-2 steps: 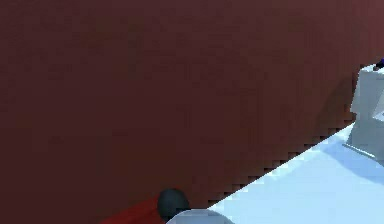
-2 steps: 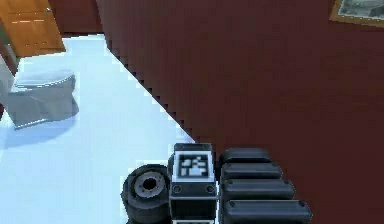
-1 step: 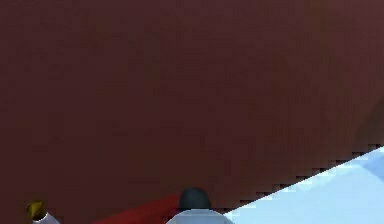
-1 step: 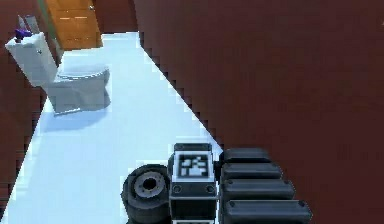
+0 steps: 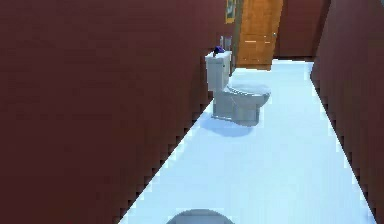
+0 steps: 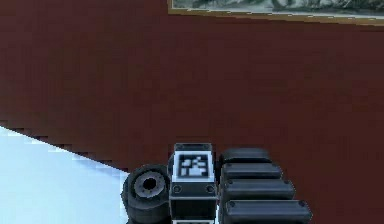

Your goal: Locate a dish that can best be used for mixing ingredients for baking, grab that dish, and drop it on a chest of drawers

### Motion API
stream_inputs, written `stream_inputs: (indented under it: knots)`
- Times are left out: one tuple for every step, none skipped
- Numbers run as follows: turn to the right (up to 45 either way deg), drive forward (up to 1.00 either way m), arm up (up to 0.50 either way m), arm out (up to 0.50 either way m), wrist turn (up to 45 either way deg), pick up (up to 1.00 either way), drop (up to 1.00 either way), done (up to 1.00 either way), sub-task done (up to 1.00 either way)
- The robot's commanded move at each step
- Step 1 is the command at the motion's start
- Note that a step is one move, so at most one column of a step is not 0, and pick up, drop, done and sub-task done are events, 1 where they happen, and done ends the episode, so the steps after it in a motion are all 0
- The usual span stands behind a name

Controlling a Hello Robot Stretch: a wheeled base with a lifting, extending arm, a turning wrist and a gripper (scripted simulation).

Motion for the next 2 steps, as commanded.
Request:
stream_inputs:
  knots:
    - [3.0, 0.0, 0.0, 0.0, 0.0, 0.0, 0.0, 0.0, 0.0]
    - [-39.0, 0.0, 0.0, 0.0, 0.0, 0.0, 0.0, 0.0, 0.0]
